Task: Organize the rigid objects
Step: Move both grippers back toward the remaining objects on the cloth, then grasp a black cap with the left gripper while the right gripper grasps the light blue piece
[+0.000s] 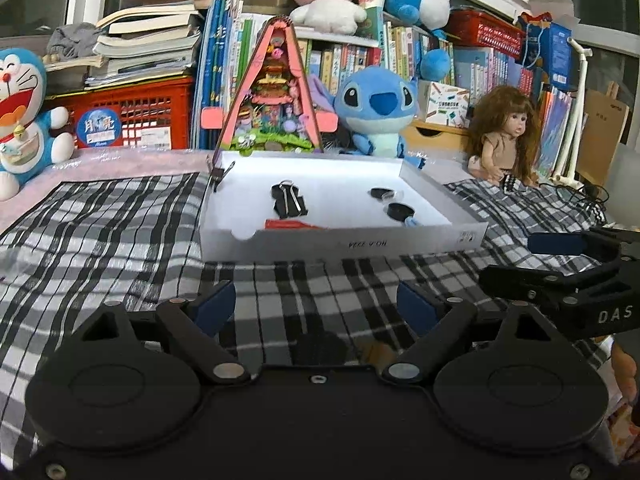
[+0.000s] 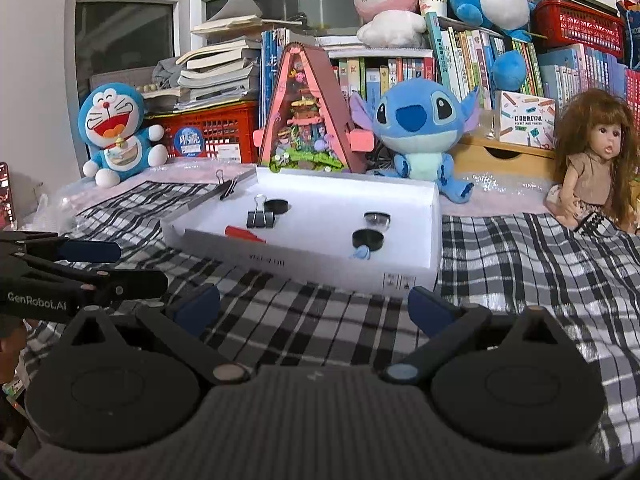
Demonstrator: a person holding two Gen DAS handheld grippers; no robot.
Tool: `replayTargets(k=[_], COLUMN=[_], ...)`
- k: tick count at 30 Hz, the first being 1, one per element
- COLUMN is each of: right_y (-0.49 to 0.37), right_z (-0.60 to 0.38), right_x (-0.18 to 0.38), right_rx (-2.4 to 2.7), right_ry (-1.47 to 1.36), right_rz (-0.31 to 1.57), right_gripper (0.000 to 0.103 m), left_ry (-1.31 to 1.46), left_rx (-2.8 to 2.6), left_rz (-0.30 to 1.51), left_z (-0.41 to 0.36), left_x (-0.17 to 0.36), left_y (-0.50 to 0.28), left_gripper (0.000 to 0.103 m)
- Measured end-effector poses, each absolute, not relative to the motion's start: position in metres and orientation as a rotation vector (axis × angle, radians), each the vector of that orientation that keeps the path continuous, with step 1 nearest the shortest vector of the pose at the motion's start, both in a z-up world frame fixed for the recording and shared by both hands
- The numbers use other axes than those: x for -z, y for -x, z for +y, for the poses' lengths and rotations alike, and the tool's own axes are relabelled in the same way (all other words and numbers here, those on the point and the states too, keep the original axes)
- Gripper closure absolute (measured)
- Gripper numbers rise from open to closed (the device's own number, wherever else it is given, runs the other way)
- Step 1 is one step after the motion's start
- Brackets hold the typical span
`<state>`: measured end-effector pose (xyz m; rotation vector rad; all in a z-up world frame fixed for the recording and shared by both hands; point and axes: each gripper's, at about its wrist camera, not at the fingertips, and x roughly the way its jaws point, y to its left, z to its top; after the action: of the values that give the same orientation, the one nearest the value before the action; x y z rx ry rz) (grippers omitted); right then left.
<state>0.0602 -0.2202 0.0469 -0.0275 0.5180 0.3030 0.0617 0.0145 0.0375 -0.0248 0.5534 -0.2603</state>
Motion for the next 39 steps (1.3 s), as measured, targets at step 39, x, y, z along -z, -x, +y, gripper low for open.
replayTargets(k=[39], right_y=[-0.034], right_z=[-0.196], right_x=[-0.012], right_rx=[-0.369], right_ry=[0.139], right_rz=[0.552], right_gripper=[0.000], left_ry=[0.013], left_rx=[0.247], left_rz=[0.611], left_z=[0.023], left_x=[-0.004], left_y=[-0.047], left_gripper=[0.025])
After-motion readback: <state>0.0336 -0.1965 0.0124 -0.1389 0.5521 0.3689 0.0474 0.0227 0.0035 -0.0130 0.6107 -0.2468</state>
